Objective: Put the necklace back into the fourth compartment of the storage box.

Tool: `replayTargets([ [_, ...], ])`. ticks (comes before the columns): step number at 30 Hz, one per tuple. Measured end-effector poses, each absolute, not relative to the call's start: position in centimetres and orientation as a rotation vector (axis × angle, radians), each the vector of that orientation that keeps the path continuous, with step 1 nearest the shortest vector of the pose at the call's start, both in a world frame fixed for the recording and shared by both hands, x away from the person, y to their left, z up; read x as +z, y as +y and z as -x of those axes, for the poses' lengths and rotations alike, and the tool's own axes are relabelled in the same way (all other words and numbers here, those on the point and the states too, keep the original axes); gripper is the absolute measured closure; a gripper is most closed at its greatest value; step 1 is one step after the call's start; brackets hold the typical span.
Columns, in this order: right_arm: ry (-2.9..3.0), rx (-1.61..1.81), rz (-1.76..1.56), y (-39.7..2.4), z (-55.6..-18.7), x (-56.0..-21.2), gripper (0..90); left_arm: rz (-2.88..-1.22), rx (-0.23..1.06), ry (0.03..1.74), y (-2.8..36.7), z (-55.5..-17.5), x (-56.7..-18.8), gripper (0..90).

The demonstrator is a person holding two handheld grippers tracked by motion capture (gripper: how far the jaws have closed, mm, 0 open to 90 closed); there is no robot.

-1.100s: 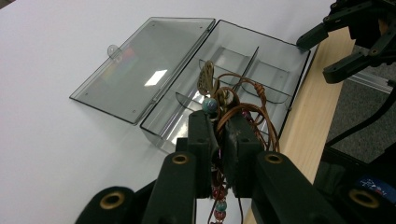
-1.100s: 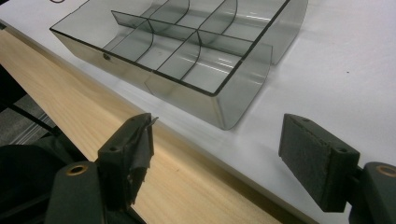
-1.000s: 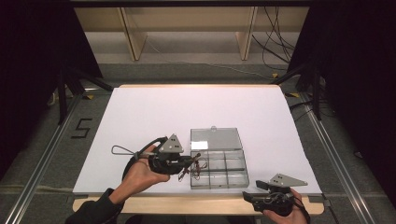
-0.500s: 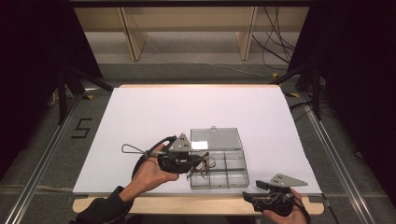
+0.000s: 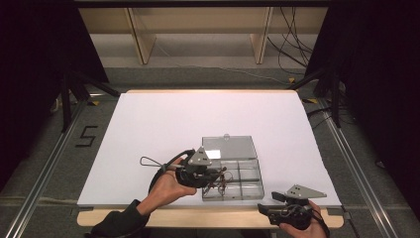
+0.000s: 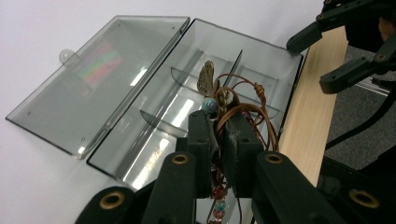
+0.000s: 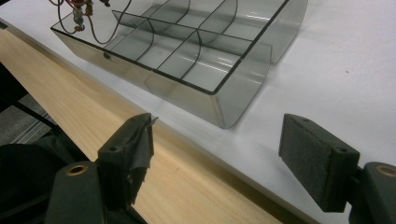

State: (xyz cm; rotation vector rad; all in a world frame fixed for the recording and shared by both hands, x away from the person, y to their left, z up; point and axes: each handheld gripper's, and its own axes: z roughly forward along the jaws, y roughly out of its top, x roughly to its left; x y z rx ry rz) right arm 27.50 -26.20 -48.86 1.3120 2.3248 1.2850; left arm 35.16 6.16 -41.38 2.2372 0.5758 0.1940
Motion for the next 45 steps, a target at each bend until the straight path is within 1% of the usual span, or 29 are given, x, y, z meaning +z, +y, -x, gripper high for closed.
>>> replayTargets([
  [2,2.32,1.302,-1.36,-26.0,-27.3,-48.8,27.3,-2.238,0.186,0.586,6.4,-35.0,-41.6,81.3],
  [3,2.326,1.289,-1.329,-26.1,-27.4,-48.8,27.3,-2.24,0.186,0.581,6.6,-34.9,-41.6,81.3],
  [4,2.326,1.287,-1.332,-26.0,-27.4,-48.8,27.3,-2.246,0.159,0.634,6.7,-34.5,-41.7,81.3],
  [5,2.324,1.302,-1.35,-25.9,-27.4,-48.9,27.3,-2.26,0.169,0.598,6.8,-34.6,-41.8,81.3],
  [11,2.322,1.3,-1.342,-25.9,-27.4,-48.9,27.3,-2.305,0.172,0.564,7.1,-34.6,-42.5,81.3],
  [13,2.329,1.287,-1.34,-26.0,-27.4,-48.9,27.3,-2.277,0.165,0.595,6.9,-34.6,-42.7,81.3],
  [17,2.329,1.288,-1.339,-26.0,-27.4,-48.9,27.3,-2.304,0.151,0.57,7.0,-34.7,-42.8,81.2],
  [18,2.321,1.301,-1.344,-25.9,-27.4,-48.9,27.3,-2.302,0.149,0.586,6.9,-34.6,-42.9,81.2],
  [19,2.33,1.287,-1.347,-26.0,-27.4,-48.8,27.3,-2.318,0.141,0.563,7.0,-34.6,-42.9,81.2],
  [24,2.322,1.301,-1.342,-25.9,-27.4,-48.9,27.3,-2.308,0.115,0.605,6.8,-34.7,-43.5,81.0],
  [26,2.329,1.288,-1.34,-26.0,-27.4,-48.9,27.3,-2.331,0.118,0.569,6.9,-35.0,-43.5,81.0],
  [28,2.329,1.286,-1.347,-26.0,-27.4,-48.8,27.3,-2.315,0.112,0.607,6.9,-34.9,-43.7,80.9],
  [30,2.328,1.287,-1.343,-26.0,-27.4,-48.8,27.3,-2.338,0.108,0.58,7.0,-35.1,-43.7,80.8],
  [32,2.323,1.299,-1.35,-25.9,-27.4,-48.9,27.2,-2.32,0.098,0.622,6.9,-34.9,-43.9,80.7],
  [33,2.327,1.301,-1.361,-25.9,-27.3,-48.9,27.3,-2.341,0.104,0.593,6.9,-35.1,-43.9,80.7],
  [45,2.333,1.287,-1.37,-25.9,-27.3,-48.8,27.3,-2.352,0.117,0.647,7.2,-35.9,-44.5,81.2],
])
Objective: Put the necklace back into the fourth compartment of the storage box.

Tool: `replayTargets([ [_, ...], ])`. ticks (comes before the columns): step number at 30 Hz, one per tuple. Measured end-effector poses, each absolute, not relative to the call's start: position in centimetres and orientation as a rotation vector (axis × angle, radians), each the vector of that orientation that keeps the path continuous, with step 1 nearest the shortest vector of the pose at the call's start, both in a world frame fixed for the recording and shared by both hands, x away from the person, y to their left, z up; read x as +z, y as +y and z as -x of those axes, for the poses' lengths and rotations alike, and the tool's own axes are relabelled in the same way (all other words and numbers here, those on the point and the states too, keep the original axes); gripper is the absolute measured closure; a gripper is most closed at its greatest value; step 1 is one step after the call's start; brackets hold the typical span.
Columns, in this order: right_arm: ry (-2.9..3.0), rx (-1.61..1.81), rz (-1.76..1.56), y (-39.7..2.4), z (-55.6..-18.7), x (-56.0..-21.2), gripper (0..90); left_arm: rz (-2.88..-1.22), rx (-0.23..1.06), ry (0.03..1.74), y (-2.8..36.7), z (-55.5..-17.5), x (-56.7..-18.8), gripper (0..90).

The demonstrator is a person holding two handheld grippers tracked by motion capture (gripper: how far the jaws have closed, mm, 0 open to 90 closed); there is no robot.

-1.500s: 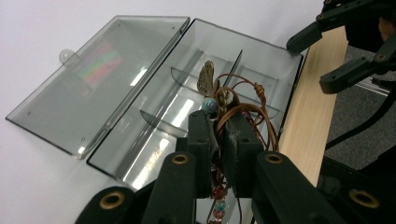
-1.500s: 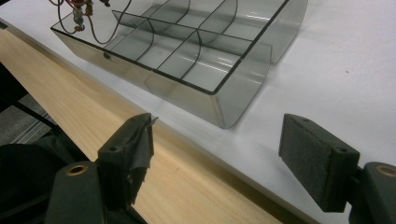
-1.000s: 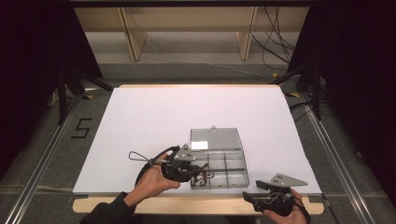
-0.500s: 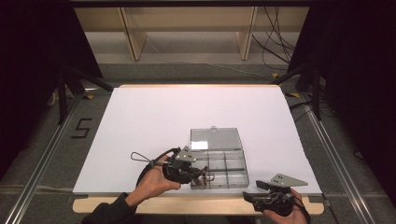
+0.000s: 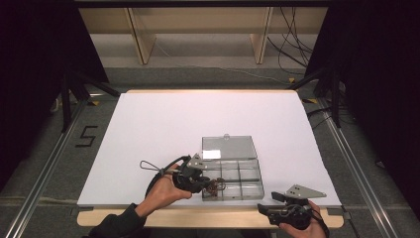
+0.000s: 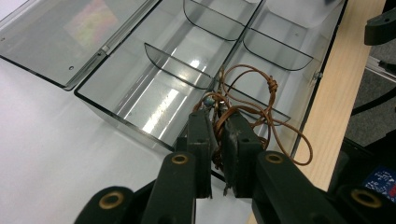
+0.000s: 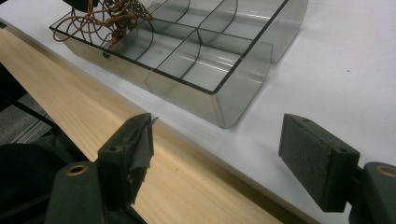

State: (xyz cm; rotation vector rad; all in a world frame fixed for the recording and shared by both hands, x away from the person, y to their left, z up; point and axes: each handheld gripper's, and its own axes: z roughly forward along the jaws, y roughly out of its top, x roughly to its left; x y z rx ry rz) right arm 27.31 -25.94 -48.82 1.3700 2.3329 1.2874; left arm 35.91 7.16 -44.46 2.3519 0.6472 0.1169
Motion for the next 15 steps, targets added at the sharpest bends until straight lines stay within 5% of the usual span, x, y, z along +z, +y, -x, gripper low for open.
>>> replayTargets([
  [15,2.331,1.279,-1.311,-26.14,-27.51,-48.88,27.2,-2.311,0.221,0.675,6.73,-35.93,-44.07,81.5],
])
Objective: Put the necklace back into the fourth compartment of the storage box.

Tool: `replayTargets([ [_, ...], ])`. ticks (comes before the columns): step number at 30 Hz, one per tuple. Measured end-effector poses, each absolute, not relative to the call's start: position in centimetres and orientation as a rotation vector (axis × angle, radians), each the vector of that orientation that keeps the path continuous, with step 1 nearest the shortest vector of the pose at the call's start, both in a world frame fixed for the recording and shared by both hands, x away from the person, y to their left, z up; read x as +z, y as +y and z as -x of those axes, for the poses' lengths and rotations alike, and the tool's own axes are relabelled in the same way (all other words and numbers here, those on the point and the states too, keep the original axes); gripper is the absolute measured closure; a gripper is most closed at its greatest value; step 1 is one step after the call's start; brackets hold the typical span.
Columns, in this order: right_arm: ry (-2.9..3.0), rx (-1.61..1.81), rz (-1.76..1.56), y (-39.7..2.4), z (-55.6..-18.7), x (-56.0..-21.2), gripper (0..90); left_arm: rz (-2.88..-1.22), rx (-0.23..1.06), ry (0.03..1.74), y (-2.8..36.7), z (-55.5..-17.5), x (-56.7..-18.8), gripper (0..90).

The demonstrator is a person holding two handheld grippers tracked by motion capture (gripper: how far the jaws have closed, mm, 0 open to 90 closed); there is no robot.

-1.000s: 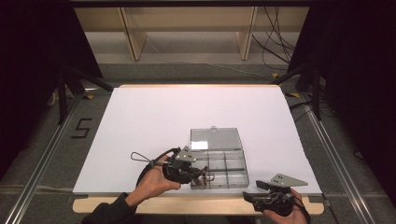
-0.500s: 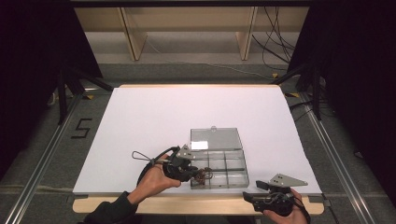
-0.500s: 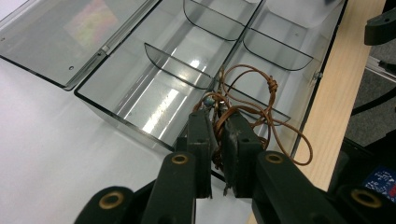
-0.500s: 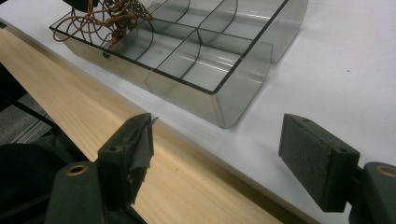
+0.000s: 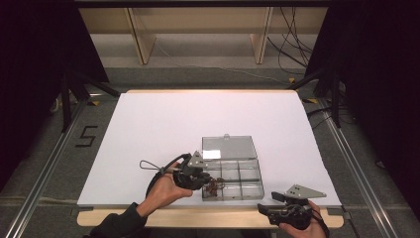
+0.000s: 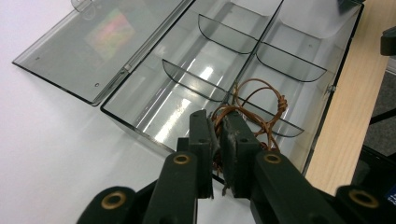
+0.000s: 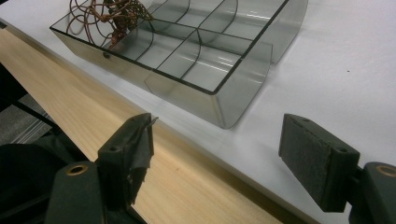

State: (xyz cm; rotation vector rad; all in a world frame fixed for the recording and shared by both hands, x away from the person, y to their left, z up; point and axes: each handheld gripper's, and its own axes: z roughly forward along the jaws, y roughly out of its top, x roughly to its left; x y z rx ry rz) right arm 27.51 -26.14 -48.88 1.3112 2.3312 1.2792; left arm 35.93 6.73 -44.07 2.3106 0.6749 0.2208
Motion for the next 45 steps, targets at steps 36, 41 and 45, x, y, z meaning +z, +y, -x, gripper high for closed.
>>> replayTargets([
  [36,2.258,1.361,-1.316,-26.7,-27.7,-48.7,22.9,-2.162,0.168,0.81,9.8,-34.1,-44.1,43.6],
  [41,2.243,1.358,-1.318,-27.1,-27.8,-48.6,21.1,-2.13,0.148,0.866,10.2,-33.9,-44.8,39.5],
  [45,2.245,1.374,-1.388,-26.9,-27.6,-48.7,19.8,-2.108,0.12,0.889,10.3,-33.8,-45.0,36.7],
])
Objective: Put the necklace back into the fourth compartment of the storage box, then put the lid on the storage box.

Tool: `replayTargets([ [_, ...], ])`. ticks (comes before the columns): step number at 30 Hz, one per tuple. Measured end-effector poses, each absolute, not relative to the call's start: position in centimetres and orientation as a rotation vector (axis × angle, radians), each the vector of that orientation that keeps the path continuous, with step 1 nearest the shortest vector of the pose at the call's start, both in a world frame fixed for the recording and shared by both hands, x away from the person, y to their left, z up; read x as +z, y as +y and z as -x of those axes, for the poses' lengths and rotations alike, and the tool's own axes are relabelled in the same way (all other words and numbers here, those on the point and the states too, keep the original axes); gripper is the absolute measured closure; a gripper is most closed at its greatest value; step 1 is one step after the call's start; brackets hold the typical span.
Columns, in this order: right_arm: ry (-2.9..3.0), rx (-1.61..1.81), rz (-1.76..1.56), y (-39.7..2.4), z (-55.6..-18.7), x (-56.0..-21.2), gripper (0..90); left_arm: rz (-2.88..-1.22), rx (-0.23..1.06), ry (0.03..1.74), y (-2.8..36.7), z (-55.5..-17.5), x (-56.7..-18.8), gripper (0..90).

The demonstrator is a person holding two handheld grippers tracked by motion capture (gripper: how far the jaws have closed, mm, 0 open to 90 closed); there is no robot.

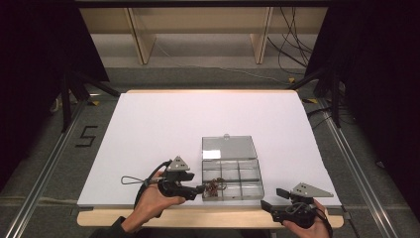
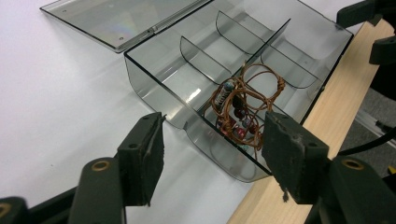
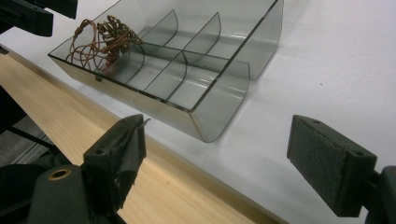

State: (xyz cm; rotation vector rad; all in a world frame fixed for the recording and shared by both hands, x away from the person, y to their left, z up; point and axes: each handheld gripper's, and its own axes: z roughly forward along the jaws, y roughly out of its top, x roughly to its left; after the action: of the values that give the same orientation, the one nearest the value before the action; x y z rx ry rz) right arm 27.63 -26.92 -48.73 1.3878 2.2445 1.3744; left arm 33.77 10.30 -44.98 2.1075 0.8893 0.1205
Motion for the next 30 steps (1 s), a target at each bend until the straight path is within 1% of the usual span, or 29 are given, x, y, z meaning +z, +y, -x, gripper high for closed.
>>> replayTargets([
  [2,2.245,1.377,-1.346,-27.1,-27.86,-48.89,19.9,-2.092,0.109,0.904,10.22,-33.66,-45.08,35.5],
  [3,2.249,1.372,-1.357,-27.12,-27.81,-48.82,19.9,-2.116,0.112,0.892,10.36,-33.7,-45.05,34.6],
  [9,2.247,1.383,-1.393,-27.06,-27.67,-48.89,19.9,-2.116,0.098,0.896,10.31,-33.53,-45.11,32.4],
  [10,2.24,1.37,-1.329,-27.34,-27.93,-49.03,19.8,-2.112,0.092,0.902,10.29,-33.49,-45.19,32.5],
  [20,2.243,1.376,-1.338,-27.31,-27.98,-49.09,19.8,-2.087,0.084,0.924,10.01,-33.26,-45.55,34.0],
  [22,2.245,1.379,-1.372,-27.15,-27.81,-48.96,19.9,-2.104,0.089,0.906,10.13,-33.28,-45.45,34.0],
  [24,2.243,1.372,-1.329,-27.27,-27.95,-48.95,19.9,-2.102,0.088,0.902,10.14,-33.31,-45.42,34.0],
  [26,2.249,1.404,-1.354,-27.15,-28.06,-49.06,19.8,-2.081,0.085,0.922,10.01,-33.21,-45.5,34.0],
  [27,2.242,1.394,-1.416,-27.04,-27.82,-48.89,19.8,-2.078,0.083,0.924,10.01,-33.18,-45.54,33.9],
  [30,2.245,1.389,-1.407,-27.07,-27.94,-48.84,19.7,-2.101,0.088,0.906,10.18,-33.22,-45.54,33.8],
])
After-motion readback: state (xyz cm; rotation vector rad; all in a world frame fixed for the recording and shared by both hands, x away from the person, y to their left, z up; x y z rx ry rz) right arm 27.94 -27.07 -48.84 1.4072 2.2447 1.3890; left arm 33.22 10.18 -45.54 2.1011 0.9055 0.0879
